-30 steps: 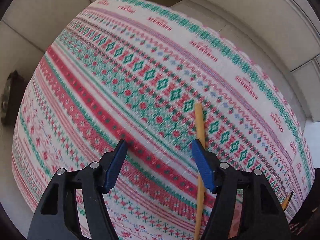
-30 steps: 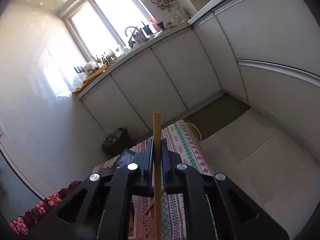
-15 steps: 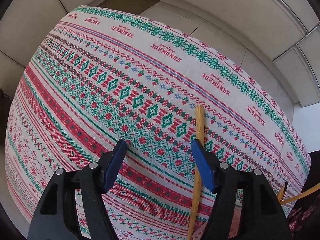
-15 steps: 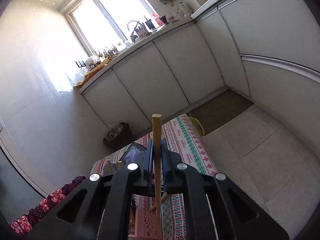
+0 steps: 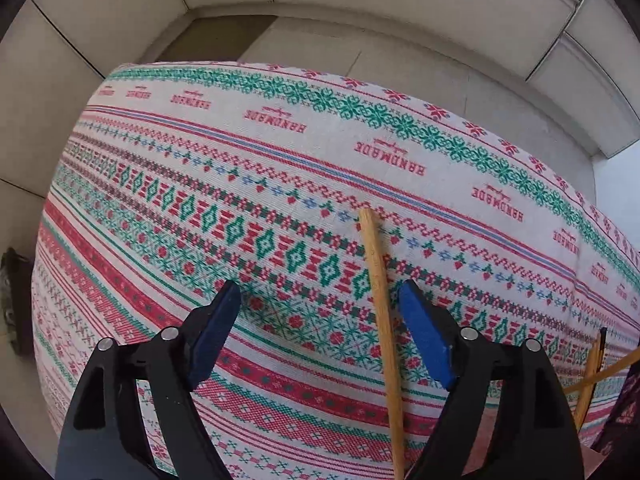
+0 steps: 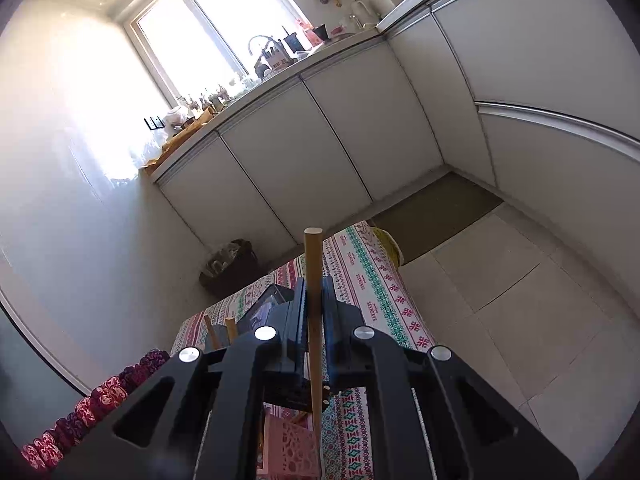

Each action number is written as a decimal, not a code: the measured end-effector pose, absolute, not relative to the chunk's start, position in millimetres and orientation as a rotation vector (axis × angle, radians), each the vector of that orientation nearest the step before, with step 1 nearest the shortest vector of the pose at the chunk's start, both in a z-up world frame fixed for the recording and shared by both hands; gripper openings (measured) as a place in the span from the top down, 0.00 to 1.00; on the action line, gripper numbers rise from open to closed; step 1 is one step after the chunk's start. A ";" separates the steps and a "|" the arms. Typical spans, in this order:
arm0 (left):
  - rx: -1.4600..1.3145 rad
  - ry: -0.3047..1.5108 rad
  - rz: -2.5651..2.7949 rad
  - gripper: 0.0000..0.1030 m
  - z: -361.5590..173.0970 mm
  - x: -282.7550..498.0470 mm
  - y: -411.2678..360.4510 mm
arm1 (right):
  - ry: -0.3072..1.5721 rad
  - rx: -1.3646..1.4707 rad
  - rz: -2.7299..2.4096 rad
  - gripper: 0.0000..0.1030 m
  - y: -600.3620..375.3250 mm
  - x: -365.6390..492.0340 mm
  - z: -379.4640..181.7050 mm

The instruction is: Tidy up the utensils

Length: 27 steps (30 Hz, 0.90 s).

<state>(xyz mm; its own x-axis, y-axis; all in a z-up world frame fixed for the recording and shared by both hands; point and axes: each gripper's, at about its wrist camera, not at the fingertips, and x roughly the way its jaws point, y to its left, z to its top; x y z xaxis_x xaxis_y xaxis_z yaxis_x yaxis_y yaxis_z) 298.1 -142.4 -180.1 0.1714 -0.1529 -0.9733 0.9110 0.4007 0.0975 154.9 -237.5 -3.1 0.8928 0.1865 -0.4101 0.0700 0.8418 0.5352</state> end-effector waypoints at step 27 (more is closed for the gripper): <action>-0.016 0.944 -0.219 0.93 -52.6 146.1 137.8 | 0.471 0.567 0.190 0.92 -234.8 83.5 28.7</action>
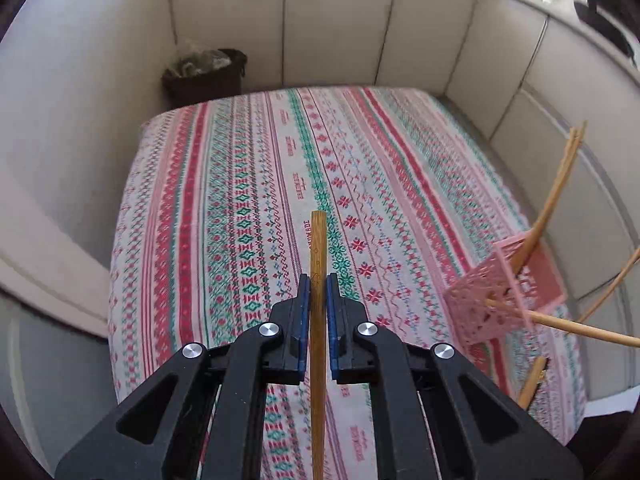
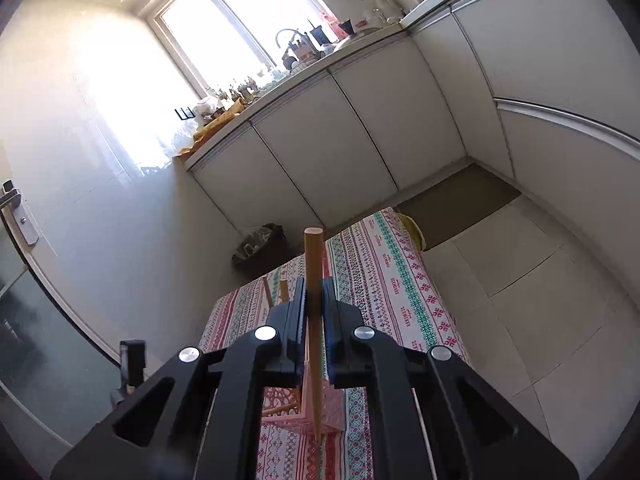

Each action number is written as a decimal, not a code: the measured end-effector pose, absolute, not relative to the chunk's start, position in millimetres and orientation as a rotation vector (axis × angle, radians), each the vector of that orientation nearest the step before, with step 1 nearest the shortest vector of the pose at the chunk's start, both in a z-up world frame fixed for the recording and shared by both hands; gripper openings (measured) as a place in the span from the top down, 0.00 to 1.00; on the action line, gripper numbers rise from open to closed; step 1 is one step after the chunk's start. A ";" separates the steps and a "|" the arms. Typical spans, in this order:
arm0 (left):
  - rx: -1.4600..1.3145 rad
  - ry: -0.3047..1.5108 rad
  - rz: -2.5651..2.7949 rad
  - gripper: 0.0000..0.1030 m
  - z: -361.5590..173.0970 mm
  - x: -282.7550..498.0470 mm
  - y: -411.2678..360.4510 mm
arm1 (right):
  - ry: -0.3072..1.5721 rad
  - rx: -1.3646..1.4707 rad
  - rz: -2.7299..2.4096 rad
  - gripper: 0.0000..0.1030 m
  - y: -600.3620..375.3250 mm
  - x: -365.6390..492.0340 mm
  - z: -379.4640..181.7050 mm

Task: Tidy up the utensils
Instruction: 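Lift the chopstick over the pink holder with the left gripper while the right gripper holds its chopstick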

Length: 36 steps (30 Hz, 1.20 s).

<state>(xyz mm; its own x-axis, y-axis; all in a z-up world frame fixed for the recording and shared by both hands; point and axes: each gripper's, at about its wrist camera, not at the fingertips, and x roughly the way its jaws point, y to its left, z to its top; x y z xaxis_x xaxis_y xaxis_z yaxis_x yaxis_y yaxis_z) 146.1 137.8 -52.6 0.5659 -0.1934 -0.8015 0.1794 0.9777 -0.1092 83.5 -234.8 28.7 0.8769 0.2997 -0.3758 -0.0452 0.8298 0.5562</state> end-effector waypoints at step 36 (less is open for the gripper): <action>-0.387 0.333 -0.340 0.94 81.1 15.7 121.7 | 0.286 0.589 0.240 0.92 -219.6 58.6 100.1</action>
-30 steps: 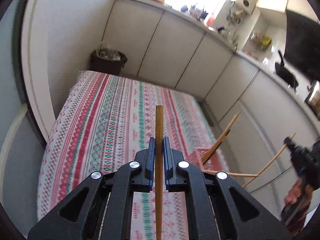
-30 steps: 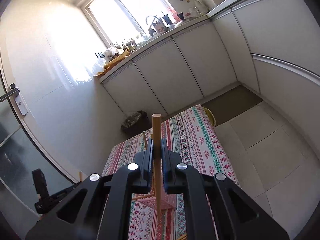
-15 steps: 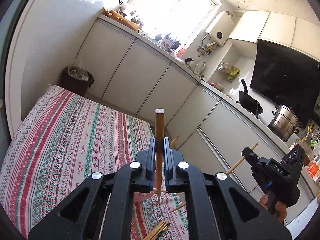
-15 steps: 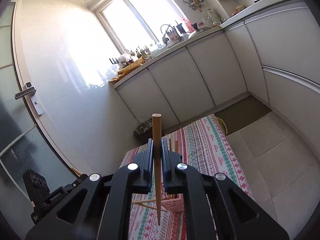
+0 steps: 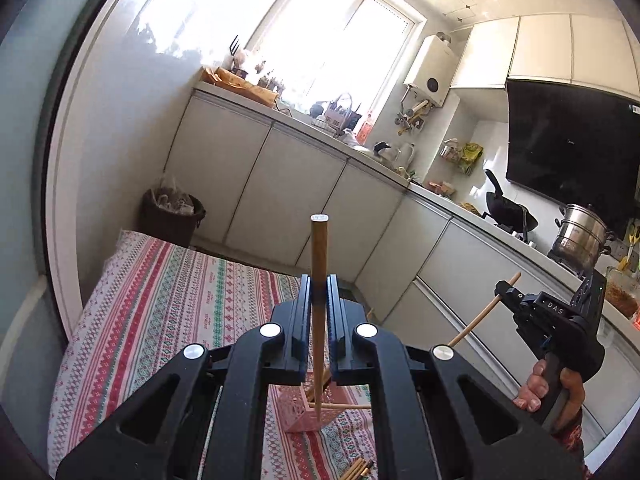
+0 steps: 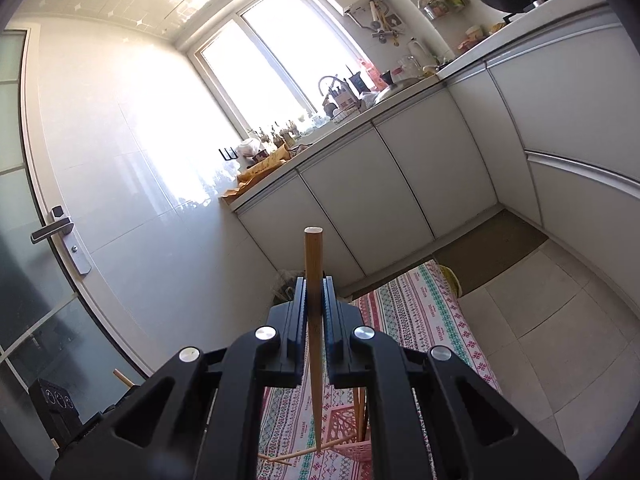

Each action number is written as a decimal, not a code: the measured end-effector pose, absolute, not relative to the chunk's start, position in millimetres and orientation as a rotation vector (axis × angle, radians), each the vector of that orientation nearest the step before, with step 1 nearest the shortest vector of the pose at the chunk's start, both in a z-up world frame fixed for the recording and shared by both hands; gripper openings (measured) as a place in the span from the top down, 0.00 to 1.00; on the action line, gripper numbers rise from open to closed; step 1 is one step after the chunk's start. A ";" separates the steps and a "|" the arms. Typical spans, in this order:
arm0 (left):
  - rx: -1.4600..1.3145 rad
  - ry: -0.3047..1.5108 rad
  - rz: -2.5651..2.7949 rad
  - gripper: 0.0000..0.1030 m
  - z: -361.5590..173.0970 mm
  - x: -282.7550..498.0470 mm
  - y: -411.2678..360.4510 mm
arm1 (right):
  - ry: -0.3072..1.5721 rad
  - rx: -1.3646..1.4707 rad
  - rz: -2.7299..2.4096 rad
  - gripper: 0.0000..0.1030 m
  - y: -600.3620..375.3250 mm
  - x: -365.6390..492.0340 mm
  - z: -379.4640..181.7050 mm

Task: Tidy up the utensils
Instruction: 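Lift the chopstick over the pink holder with the left gripper while the right gripper holds its chopstick, then lower both chopsticks into the pink holder and open both grippers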

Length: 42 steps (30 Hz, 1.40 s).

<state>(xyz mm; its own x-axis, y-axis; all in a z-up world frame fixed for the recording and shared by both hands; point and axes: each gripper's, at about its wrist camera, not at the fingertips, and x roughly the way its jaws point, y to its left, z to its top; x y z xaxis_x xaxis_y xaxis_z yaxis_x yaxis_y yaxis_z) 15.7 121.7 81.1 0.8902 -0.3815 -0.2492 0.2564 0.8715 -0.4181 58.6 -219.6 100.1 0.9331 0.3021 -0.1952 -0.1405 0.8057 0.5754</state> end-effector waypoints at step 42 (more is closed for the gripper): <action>-0.449 0.246 -0.344 0.61 106.6 42.3 131.3 | 0.265 0.287 0.274 0.81 -136.9 105.9 40.4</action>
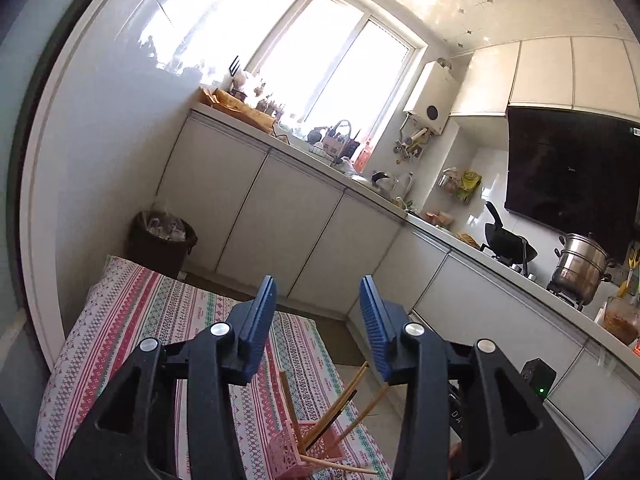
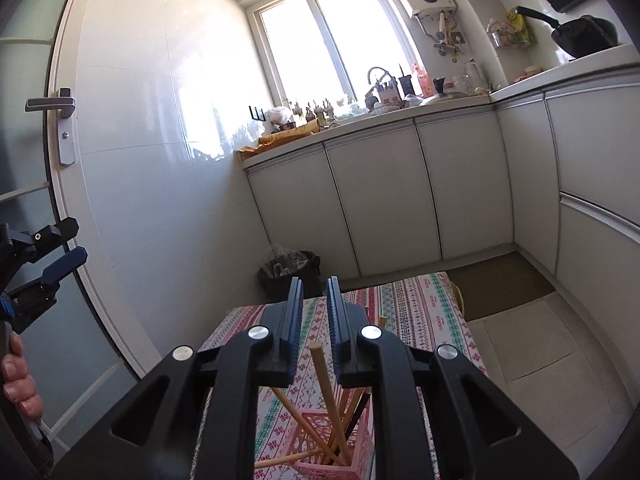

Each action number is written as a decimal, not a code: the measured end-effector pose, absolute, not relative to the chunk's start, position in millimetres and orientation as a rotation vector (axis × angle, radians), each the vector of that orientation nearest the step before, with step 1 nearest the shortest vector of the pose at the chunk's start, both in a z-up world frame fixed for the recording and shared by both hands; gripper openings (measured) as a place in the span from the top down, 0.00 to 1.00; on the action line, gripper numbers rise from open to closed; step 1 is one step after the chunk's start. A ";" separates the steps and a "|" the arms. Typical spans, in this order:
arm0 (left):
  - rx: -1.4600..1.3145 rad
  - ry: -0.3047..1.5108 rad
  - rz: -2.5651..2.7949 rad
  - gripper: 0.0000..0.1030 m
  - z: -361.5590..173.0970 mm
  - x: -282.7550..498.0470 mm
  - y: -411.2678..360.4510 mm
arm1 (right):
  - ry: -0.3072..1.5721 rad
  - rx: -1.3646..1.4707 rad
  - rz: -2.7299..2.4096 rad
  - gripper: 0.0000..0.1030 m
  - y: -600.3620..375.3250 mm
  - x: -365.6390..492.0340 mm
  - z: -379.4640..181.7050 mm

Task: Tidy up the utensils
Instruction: 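Lower both chopsticks into the pink holder and open both grippers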

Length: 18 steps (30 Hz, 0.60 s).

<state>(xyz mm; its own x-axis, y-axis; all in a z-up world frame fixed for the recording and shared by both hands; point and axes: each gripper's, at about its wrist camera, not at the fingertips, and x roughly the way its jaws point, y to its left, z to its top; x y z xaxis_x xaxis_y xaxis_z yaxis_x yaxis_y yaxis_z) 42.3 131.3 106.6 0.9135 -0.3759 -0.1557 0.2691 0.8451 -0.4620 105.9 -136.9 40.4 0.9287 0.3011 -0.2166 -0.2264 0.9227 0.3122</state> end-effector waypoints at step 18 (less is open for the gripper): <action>-0.376 0.296 -0.347 0.22 107.8 19.1 104.7 | 0.201 0.367 0.177 0.17 -181.6 42.9 65.4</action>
